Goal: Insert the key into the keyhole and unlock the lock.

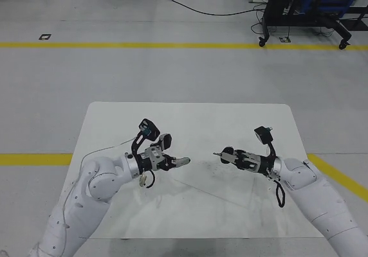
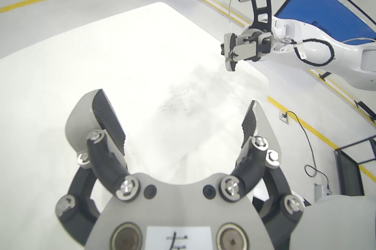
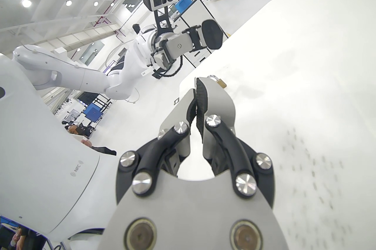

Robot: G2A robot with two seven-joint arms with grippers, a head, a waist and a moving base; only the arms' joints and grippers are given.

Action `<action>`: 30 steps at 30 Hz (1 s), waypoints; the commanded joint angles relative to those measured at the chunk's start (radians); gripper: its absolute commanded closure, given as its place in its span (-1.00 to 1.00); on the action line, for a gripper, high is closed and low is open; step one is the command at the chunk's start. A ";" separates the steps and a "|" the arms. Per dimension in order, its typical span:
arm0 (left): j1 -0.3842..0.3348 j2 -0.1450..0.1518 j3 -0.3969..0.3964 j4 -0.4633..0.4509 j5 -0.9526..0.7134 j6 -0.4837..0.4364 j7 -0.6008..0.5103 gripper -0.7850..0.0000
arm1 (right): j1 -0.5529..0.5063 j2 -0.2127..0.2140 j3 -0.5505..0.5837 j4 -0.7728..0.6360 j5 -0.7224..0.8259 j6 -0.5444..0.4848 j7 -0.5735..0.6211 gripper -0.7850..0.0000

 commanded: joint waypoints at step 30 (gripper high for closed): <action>0.238 0.058 -0.141 -0.183 0.320 0.217 -0.460 0.12 | 0.000 0.000 0.000 0.000 0.000 0.000 0.000 1.00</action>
